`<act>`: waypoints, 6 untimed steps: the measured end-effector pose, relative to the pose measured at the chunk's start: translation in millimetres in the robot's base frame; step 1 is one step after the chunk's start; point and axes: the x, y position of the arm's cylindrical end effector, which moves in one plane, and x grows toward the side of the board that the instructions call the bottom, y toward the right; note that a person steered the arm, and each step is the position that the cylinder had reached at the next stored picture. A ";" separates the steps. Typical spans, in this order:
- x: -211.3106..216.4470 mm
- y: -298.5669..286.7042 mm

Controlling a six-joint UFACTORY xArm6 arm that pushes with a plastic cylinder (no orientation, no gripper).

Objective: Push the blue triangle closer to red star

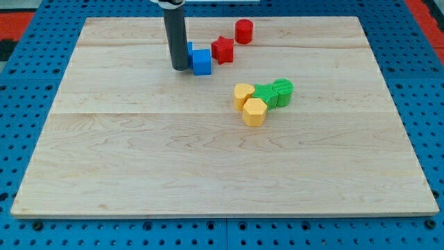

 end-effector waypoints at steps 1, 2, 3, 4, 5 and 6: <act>-8.5 3.8; -13.1 -3.0; -13.1 -29.4; -14.5 -60.8; -19.2 -71.2; -27.3 -54.1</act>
